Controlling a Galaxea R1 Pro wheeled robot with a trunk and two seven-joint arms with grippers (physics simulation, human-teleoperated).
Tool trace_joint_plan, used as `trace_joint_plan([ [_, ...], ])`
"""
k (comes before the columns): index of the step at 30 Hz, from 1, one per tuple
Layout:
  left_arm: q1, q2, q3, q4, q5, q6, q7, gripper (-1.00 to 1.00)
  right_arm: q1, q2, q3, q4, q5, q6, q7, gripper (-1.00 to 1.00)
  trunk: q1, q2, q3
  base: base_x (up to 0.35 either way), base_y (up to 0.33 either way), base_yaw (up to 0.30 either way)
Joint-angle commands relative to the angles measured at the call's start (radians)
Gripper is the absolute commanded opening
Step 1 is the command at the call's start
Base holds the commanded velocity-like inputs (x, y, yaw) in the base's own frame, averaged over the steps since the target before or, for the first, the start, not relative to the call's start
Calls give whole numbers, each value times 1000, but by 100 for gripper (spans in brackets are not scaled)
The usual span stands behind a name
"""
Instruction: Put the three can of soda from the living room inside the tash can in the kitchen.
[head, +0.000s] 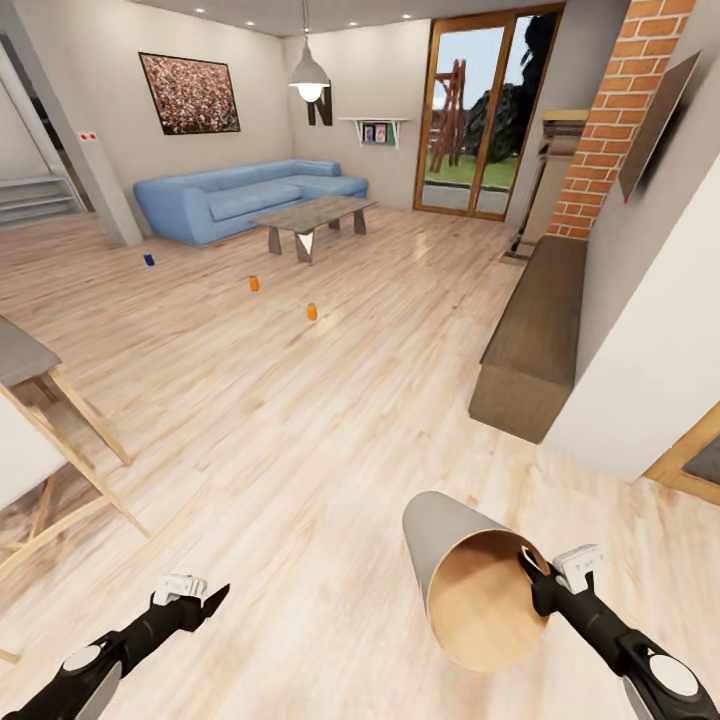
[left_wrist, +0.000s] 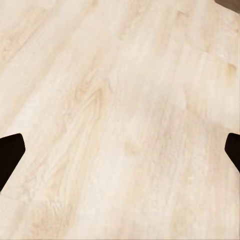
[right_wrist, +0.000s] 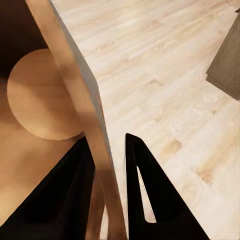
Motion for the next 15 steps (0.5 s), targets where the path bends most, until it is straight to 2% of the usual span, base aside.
trace_joint_plan([
  [1, 0, 1, 0, 0, 2, 0, -1, 100, 0, 0, 0, -2, -10, 1, 8, -100, 0, 0, 0, 315, -53, 0],
  [6, 1, 1, 0, 1, 7, -6, -1, 100, 0, 2, 2, -2, -11, 3, -3, -100, 0, 0, 1, 318, -21, 25],
  [15, 1, 1, -1, 1, 8, -9, -1, 100, 0, 22, 2, -2, -10, 4, -3, -100, 0, 0, 6, 320, -2, 192],
])
